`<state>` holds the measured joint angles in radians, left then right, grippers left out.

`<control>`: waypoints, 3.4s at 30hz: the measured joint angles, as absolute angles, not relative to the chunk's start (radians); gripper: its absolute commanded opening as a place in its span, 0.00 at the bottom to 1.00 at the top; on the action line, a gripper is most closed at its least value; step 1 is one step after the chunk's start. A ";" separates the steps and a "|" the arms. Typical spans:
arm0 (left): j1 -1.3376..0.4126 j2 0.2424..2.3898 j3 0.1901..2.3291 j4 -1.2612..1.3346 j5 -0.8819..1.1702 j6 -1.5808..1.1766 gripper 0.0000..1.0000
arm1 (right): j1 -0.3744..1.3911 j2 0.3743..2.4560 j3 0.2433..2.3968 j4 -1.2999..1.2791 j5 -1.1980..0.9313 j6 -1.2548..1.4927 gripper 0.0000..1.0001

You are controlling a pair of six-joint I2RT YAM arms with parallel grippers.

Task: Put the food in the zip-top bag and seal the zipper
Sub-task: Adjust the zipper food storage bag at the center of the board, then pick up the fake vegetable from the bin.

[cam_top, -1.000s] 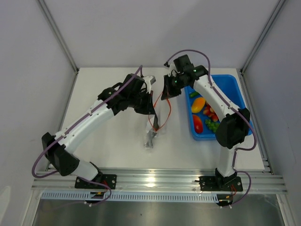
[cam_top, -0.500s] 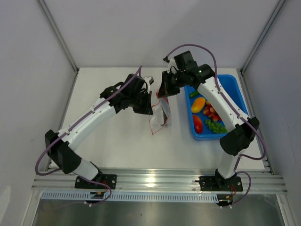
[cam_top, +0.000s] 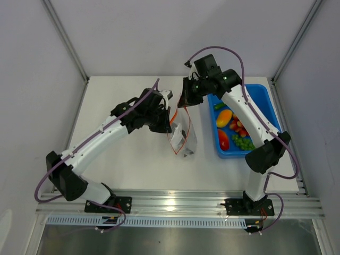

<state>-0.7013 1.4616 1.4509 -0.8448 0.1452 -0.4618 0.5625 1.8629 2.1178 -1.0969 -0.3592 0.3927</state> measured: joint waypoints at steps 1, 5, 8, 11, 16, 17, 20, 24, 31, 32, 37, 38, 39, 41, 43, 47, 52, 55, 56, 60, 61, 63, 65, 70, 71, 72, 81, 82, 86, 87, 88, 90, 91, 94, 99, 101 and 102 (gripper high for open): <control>-0.705 1.443 1.438 -0.842 0.135 -0.462 0.01 | 0.569 1.857 2.116 -1.086 -0.357 0.397 0.00; -0.681 1.443 1.474 -0.874 0.142 -0.461 0.01 | 0.545 1.840 2.064 -1.074 -0.410 0.426 0.02; -0.656 1.451 1.452 -0.857 0.165 -0.462 0.00 | 0.509 1.842 2.008 -1.074 -0.411 0.434 0.15; -0.654 1.454 1.448 -0.856 0.192 -0.463 0.01 | 0.484 1.842 1.983 -1.077 -0.412 0.450 0.35; -0.654 1.478 1.456 -0.865 0.225 -0.463 0.01 | 0.461 1.861 2.019 -1.106 -0.416 0.439 0.72; -0.654 1.485 1.463 -0.871 0.226 -0.462 0.01 | 0.459 1.868 2.033 -1.112 -0.415 0.434 0.76; -0.653 1.506 1.494 -0.886 0.225 -0.462 0.01 | 0.453 1.872 2.064 -1.134 -0.407 0.421 0.99; -0.651 1.519 1.523 -0.884 0.225 -0.461 0.01 | 0.437 1.850 2.091 -1.152 -0.373 0.420 0.99; -0.649 1.519 1.521 -0.872 0.224 -0.437 0.01 | 0.276 1.651 1.963 -1.053 -0.327 0.530 0.99; -0.649 1.519 1.518 -0.870 0.224 -0.431 0.01 | 0.237 1.615 1.917 -1.020 -0.342 0.553 1.00; -0.645 1.510 1.481 -0.847 0.212 -0.396 0.01 | 0.064 1.560 1.784 -0.981 -0.310 0.644 0.99; -0.643 1.504 1.467 -0.841 0.212 -0.387 0.01 | 0.062 1.573 1.784 -0.989 -0.285 0.640 0.99; -0.641 1.494 1.449 -0.834 0.211 -0.379 0.01 | 0.064 1.588 1.785 -0.997 -0.249 0.630 0.99; -0.635 1.464 1.418 -0.828 0.211 -0.363 0.01 | 0.069 1.616 1.784 -1.016 -0.171 0.603 0.99; -0.631 1.433 1.393 -0.816 0.212 -0.348 0.01 | 0.063 1.639 1.774 -1.023 -0.113 0.586 0.99; -0.617 1.365 1.339 -0.771 0.226 -0.319 0.01 | -0.046 1.689 1.733 -1.021 -0.123 0.569 0.99; -0.582 1.348 1.307 -0.739 0.260 -0.297 0.00 | -0.125 1.825 1.765 -1.020 -0.004 0.503 0.98; -0.567 1.347 1.293 -0.731 0.274 -0.290 0.00 | -0.116 1.880 1.784 -0.995 0.076 0.461 0.94; -0.564 1.347 1.290 -0.730 0.278 -0.287 0.01 | -0.112 1.896 1.786 -0.974 0.102 0.443 0.92; -0.556 1.347 1.290 -0.719 0.293 -0.287 0.01 | -0.097 1.951 1.791 -0.888 0.189 0.373 0.86; -0.555 1.347 1.290 -0.718 0.293 -0.287 0.00 | -0.095 1.970 1.801 -0.875 0.205 0.361 0.83; -0.552 1.349 1.291 -0.719 0.295 -0.287 0.01 | -0.095 2.015 1.833 -0.864 0.223 0.347 0.74; -0.546 1.354 1.291 -0.719 0.298 -0.288 0.01 | -0.102 2.059 1.862 -0.857 0.224 0.346 0.60; -0.541 1.390 1.298 -0.718 0.321 -0.292 0.01 | -0.118 2.129 1.868 -0.835 0.216 0.342 0.54; -0.541 1.398 1.300 -0.718 0.327 -0.295 0.01 | -0.120 2.137 1.868 -0.832 0.216 0.341 0.54; -0.541 1.406 1.300 -0.718 0.332 -0.297 0.01 | -0.122 2.146 1.869 -0.830 0.215 0.338 0.54; -0.541 1.427 1.319 -0.724 0.352 -0.306 0.01 | -0.122 2.204 1.943 -0.793 0.193 0.252 0.64; -0.541 1.427 1.321 -0.724 0.353 -0.306 0.01 | -0.121 2.206 1.943 -0.786 0.188 0.244 0.66; -0.541 1.427 1.325 -0.729 0.356 -0.306 0.00 | -0.120 2.213 1.943 -0.770 0.154 0.189 0.69; -0.541 1.427 1.325 -0.731 0.356 -0.306 0.00 | -0.118 2.216 1.943 -0.765 0.145 0.176 0.69; -0.541 1.427 1.325 -0.733 0.356 -0.306 0.01 | -0.117 2.219 1.943 -0.760 0.134 0.162 0.69; -0.540 1.427 1.325 -0.738 0.362 -0.306 0.01 | -0.113 2.232 1.955 -0.757 0.116 0.136 0.69; -0.540 1.427 1.325 -0.740 0.365 -0.306 0.00 | -0.110 2.243 1.968 -0.754 0.109 0.123 0.68; -0.540 1.427 1.325 -0.743 0.374 -0.305 0.01 | -0.096 2.275 1.997 -0.740 0.088 0.091 0.68; -0.540 1.427 1.325 -0.743 0.382 -0.305 0.01 | -0.070 2.328 2.045 -0.741 0.060 0.046 0.66; -0.540 1.427 1.325 -0.743 0.387 -0.305 0.01 | -0.065 2.339 2.053 -0.741 0.059 0.033 0.65; -0.540 1.427 1.324 -0.743 0.389 -0.305 0.00 | -0.066 2.344 2.056 -0.741 0.059 0.028 0.64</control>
<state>-0.5400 1.4273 1.3243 -0.7425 0.3893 -0.3054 -0.0658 2.3440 2.0563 -0.7414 0.0593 0.0280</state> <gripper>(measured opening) 0.005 0.659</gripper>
